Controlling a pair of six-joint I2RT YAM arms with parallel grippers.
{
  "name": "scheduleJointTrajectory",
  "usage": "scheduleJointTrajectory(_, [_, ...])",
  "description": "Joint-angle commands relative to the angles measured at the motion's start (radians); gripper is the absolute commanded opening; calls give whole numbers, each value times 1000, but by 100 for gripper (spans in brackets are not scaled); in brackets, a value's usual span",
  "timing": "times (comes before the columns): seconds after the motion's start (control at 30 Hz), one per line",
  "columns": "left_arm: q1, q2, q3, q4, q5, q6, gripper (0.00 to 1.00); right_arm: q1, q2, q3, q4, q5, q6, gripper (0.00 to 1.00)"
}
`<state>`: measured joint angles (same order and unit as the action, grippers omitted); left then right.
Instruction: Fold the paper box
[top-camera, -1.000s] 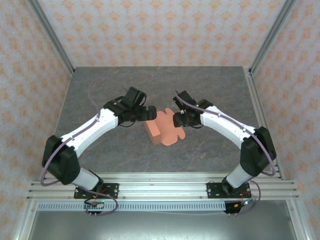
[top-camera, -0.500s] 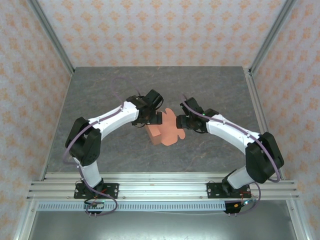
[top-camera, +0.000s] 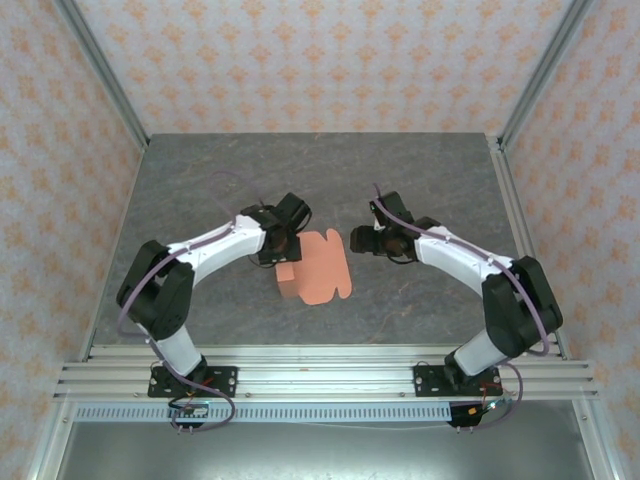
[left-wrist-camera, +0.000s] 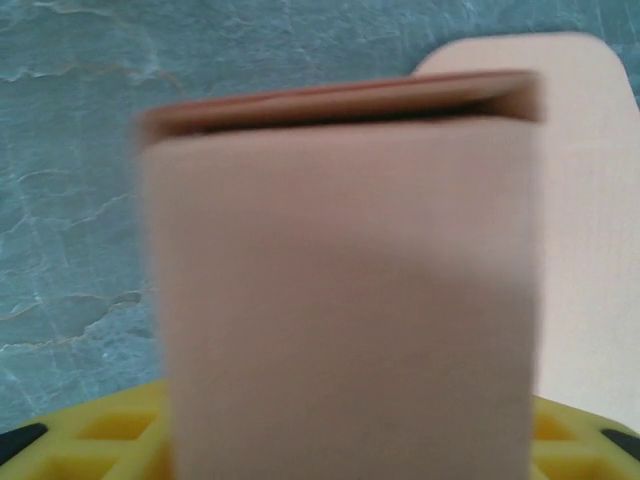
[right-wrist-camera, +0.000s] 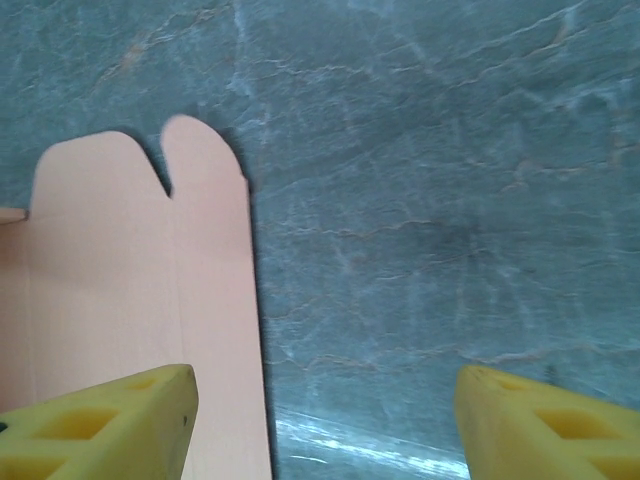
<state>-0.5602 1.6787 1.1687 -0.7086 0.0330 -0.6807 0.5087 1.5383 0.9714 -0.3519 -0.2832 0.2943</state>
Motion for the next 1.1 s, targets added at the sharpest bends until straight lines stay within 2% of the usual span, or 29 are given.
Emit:
scheduleJointTrajectory(0.0, [29, -79, -75, 120, 47, -19, 52, -21, 41, -20, 110, -157, 55, 69])
scheduleJointTrajectory(0.23, [109, -184, -248, 295, 162, -37, 49, -41, 151, -58, 293, -338, 173, 66])
scheduleJointTrajectory(0.5, [157, -191, -306, 341, 203, -31, 47, -32, 202, -120, 513, -457, 292, 59])
scheduleJointTrajectory(0.77, [165, -185, -309, 350, 210, -23, 47, -1, 175, -117, 565, -482, 320, 58])
scheduleJointTrajectory(1.07, [171, -191, -317, 351, 209, -22, 46, -1, 86, -131, 513, -417, 291, 55])
